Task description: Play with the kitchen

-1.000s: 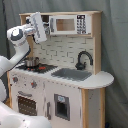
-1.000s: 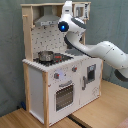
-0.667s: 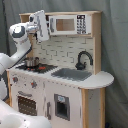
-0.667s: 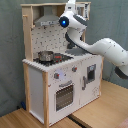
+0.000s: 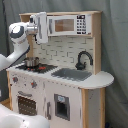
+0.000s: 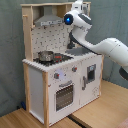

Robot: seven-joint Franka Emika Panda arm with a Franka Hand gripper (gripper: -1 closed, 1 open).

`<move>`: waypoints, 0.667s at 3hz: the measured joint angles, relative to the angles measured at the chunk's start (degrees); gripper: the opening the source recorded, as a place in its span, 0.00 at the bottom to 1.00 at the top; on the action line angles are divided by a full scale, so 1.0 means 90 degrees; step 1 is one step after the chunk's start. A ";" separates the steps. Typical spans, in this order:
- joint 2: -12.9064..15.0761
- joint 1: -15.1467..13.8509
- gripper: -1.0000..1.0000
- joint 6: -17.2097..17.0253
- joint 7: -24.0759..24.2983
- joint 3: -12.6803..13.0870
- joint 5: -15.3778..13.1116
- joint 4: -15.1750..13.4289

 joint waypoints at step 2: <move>-0.0013 0.0868 0.00 0.0016 -0.0005 -0.0316 -0.0054 -0.1071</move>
